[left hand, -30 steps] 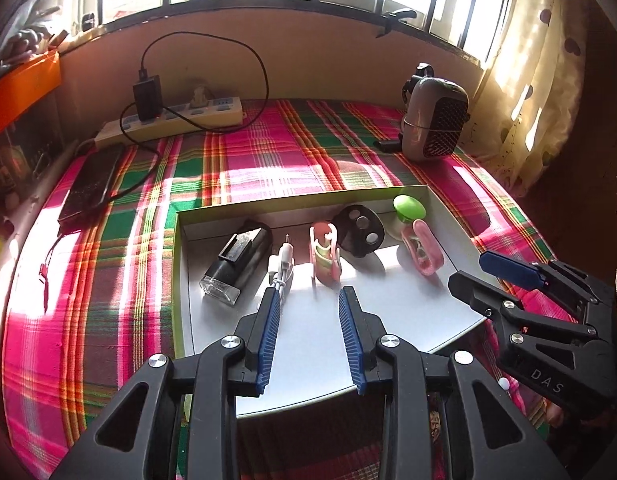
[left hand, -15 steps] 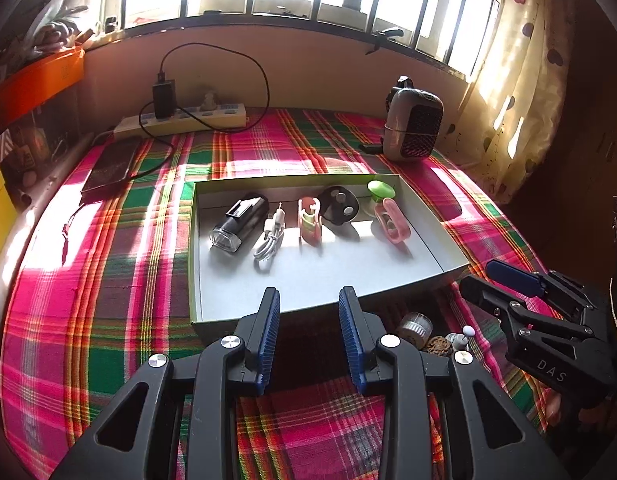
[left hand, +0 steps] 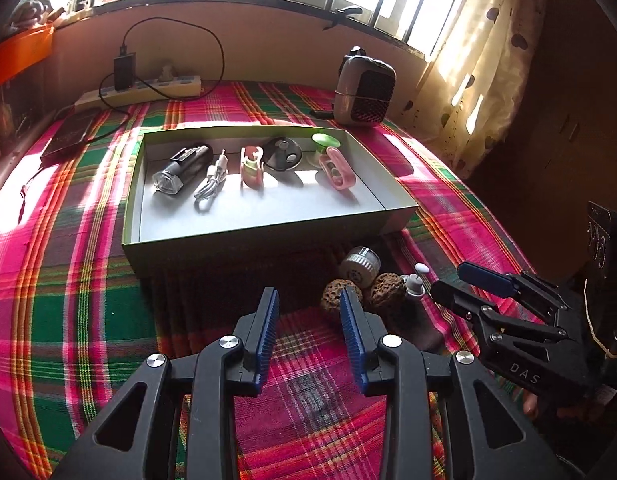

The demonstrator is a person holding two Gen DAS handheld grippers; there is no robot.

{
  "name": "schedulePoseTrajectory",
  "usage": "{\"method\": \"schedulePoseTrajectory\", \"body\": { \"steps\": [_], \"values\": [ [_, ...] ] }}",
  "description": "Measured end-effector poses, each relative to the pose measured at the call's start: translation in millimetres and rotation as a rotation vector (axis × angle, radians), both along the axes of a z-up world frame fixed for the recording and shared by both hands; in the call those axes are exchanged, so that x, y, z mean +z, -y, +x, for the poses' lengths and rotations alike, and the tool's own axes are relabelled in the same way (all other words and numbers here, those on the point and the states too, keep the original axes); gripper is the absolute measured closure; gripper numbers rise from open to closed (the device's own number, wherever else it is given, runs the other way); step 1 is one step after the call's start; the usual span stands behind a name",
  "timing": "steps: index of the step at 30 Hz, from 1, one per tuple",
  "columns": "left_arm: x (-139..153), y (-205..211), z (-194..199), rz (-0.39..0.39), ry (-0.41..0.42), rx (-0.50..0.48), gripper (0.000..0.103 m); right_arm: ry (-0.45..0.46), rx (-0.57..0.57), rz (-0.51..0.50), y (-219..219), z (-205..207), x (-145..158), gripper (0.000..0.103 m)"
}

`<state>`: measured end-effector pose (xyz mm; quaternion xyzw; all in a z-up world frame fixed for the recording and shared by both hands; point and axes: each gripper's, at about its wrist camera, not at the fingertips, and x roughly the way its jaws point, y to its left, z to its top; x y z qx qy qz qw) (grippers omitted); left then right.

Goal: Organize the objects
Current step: 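Withdraw both open tools from the box toward the walnuts and white knob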

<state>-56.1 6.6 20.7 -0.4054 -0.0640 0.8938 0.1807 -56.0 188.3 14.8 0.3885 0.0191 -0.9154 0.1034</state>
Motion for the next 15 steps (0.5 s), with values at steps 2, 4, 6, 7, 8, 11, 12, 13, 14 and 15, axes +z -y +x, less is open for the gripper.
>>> {"method": "schedulePoseTrajectory", "body": {
  "steps": [2, 4, 6, 7, 8, 11, 12, 13, 14, 15],
  "values": [
    [-3, -4, 0, 0.005, 0.007, -0.021, 0.072, 0.007, 0.0, -0.003, -1, 3, -3, 0.058],
    [-5, -8, 0, 0.003, 0.012, -0.034, 0.072, 0.011, -0.002, -0.002, -3, 4, -4, 0.058],
    [-6, -12, 0, -0.004, 0.013, -0.046, 0.072, 0.016, -0.003, -0.008, -5, 5, -5, 0.058],
    [-6, -14, 1, -0.01, 0.01, -0.053, 0.072, 0.016, -0.003, -0.011, -5, 6, -5, 0.058],
    [-6, -16, 1, -0.014, 0.006, -0.064, 0.072, 0.015, -0.002, -0.012, -5, 6, -5, 0.058],
    [-8, -21, 0, -0.023, 0.013, -0.076, 0.072, 0.02, 0.007, -0.012, -5, 7, -6, 0.058],
    [-9, -22, -1, -0.024, 0.016, -0.075, 0.072, 0.022, 0.01, -0.013, -4, 7, -6, 0.058],
    [-10, -23, -2, -0.026, 0.019, -0.076, 0.072, 0.023, 0.015, -0.015, -4, 7, -6, 0.058],
    [-10, -23, -3, -0.029, 0.023, -0.073, 0.072, 0.023, 0.019, -0.016, -4, 8, -6, 0.058],
    [-11, -23, -4, -0.032, 0.025, -0.07, 0.072, 0.024, 0.02, -0.017, -3, 8, -6, 0.058]
  ]
}}
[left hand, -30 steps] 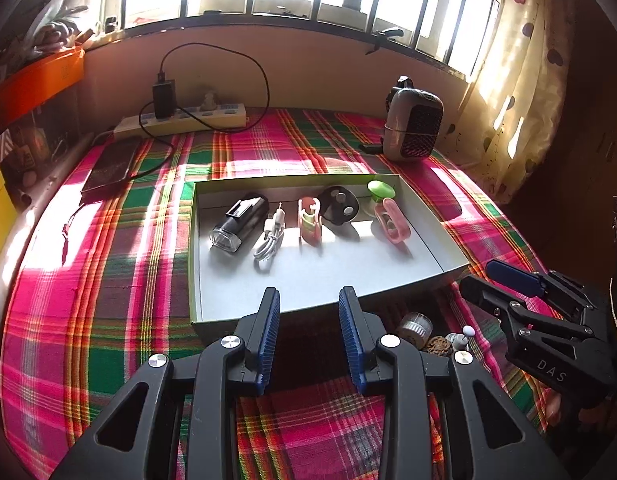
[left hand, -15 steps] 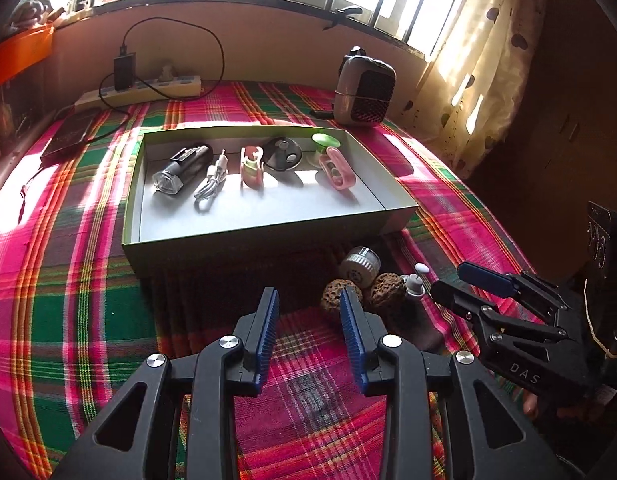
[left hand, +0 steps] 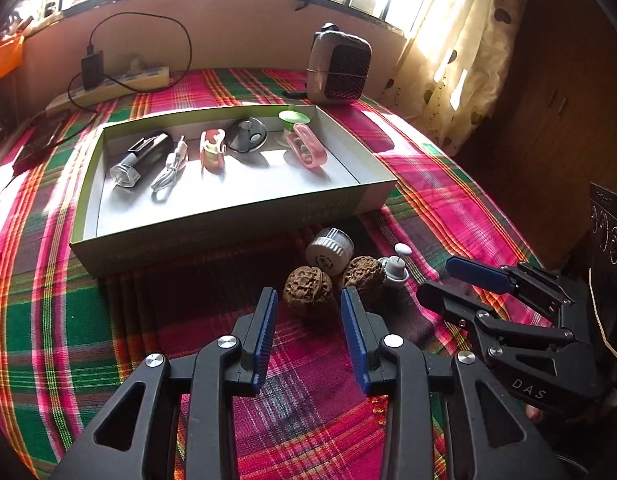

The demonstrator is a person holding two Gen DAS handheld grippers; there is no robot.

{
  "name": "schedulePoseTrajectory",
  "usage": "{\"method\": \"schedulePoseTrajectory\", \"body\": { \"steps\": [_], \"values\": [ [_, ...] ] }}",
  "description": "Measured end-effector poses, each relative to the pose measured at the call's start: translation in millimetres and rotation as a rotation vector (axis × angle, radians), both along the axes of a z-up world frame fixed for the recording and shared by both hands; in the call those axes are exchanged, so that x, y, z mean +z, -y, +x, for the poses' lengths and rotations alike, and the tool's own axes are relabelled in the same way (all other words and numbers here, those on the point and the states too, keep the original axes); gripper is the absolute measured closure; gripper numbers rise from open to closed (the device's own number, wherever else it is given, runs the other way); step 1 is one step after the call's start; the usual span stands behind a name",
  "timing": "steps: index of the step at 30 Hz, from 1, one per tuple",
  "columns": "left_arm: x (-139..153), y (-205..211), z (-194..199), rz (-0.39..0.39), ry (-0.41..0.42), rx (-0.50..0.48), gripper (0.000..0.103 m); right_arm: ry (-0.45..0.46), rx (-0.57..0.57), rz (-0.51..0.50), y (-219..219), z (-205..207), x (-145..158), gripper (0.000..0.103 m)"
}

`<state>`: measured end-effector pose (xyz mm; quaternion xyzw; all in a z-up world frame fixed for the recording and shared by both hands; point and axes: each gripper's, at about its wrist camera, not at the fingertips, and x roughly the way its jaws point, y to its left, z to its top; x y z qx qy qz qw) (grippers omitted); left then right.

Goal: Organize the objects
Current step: 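Withdraw both open tools from the box toward the walnuts and white knob, then grasp a walnut with the left tool while the right tool grasps the white knob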

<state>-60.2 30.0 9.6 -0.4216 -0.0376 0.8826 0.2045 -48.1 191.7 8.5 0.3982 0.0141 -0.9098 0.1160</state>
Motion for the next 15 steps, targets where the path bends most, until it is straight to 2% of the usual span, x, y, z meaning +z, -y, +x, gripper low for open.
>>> {"method": "schedulePoseTrajectory", "body": {
  "steps": [15],
  "values": [
    [-9, -6, -16, -0.028, 0.028, 0.005, 0.071, 0.046, 0.05, -0.015, 5, -8, -7, 0.058]
  ]
}}
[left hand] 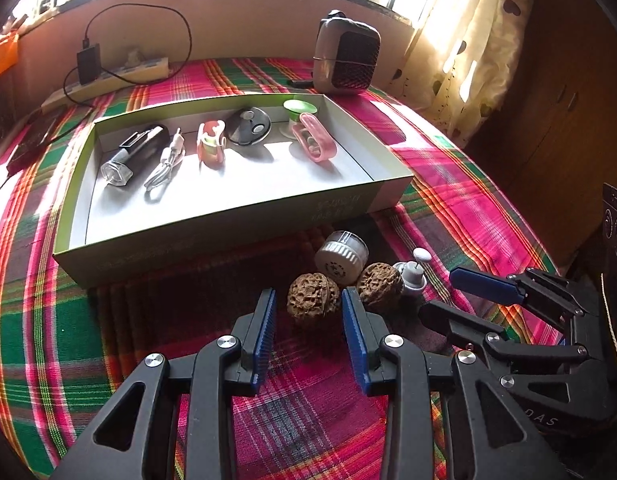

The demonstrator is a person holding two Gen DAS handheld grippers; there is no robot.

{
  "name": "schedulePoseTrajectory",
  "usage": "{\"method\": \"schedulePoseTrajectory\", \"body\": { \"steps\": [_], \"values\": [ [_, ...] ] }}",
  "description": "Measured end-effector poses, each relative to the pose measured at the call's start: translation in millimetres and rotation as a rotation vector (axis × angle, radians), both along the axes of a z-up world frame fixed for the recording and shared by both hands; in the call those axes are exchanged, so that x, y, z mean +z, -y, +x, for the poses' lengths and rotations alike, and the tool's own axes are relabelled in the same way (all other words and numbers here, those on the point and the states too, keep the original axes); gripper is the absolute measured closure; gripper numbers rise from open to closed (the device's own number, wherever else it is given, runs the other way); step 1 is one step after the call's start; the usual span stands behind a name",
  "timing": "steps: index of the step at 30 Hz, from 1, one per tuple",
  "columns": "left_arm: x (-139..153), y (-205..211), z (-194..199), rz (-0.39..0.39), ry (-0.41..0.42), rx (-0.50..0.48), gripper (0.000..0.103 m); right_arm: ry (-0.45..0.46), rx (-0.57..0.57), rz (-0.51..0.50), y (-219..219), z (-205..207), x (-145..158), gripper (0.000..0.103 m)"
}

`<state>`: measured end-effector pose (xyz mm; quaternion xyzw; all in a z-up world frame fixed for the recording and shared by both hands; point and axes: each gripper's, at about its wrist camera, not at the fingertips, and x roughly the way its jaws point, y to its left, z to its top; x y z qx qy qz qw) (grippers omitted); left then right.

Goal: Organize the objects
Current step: 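Grasp a walnut with the left tool while the right tool grasps the white knob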

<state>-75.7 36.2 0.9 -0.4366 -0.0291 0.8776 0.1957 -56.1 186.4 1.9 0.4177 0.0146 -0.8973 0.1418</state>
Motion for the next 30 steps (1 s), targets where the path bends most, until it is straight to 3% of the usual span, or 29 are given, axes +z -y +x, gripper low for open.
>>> {"method": "schedulePoseTrajectory", "body": {
  "steps": [19, 30],
  "values": [
    [-1, 8, -10, -0.008, 0.0, 0.043, 0.071, 0.013, 0.062, 0.099, 17, -26, -5, 0.056],
    [-1, 10, -10, -0.012, -0.011, 0.044, 0.071, 0.017, 0.055, 0.097, 15, -30, -5, 0.052]
  ]
}}
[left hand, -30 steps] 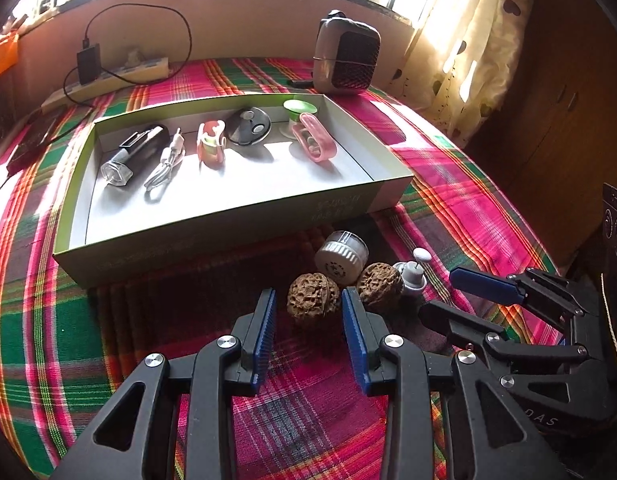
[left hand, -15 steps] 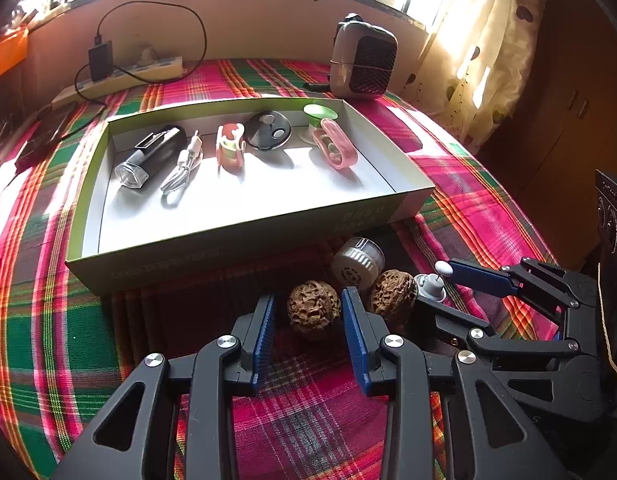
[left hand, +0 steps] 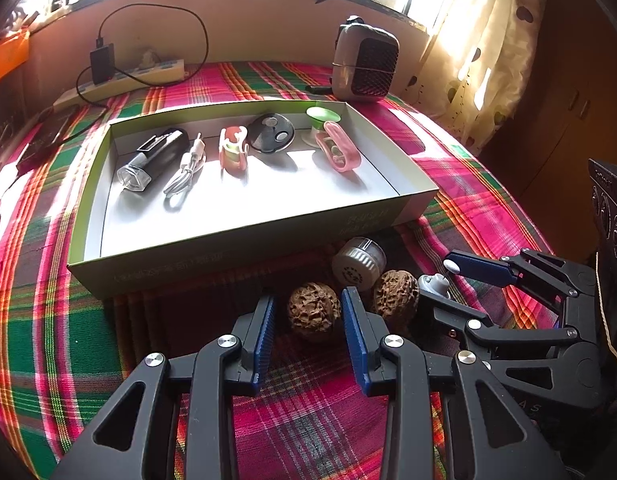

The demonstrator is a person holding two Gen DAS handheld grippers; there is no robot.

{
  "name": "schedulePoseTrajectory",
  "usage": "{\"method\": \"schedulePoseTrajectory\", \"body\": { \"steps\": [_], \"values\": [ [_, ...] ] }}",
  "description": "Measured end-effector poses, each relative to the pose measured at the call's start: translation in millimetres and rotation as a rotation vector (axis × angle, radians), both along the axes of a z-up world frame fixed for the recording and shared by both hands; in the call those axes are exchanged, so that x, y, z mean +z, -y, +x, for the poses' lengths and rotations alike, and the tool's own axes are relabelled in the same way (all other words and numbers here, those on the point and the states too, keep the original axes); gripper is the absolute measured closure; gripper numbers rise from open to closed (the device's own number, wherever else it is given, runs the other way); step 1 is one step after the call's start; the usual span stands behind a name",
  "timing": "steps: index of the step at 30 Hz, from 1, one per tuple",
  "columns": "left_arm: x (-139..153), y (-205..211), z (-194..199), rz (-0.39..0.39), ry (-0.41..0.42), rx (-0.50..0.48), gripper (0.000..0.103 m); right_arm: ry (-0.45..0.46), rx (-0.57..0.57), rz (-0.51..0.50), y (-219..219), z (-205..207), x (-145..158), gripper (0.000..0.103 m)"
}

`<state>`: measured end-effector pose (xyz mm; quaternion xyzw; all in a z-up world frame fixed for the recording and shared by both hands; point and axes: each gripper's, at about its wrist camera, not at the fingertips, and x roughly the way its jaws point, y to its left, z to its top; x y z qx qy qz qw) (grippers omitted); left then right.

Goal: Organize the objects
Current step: 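Grasp a walnut with the left tool while the right tool grasps the white knob, then lift the walnut and white knob and carry both over the white box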

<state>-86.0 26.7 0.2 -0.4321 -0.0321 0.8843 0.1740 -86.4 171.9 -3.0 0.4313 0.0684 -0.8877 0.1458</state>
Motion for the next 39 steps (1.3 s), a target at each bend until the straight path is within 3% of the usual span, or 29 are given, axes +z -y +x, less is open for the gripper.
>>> {"method": "schedulePoseTrajectory", "body": {
  "steps": [8, 19, 39],
  "values": [
    [0.1, 0.6, 0.2, 0.0, -0.002, 0.003, 0.074, -0.002, -0.002, 0.003, 0.1, 0.3, 0.2, 0.053],
    [-0.3, 2.0, 0.1, 0.0, -0.003, 0.009, 0.078, -0.008, -0.012, -0.002, -1.7, 1.0, 1.7, 0.079],
    [-0.5, 1.3, 0.6, -0.001, -0.004, 0.01, 0.078, -0.01, -0.017, 0.0, -2.1, 1.0, 1.7, 0.08]
  ]
}}
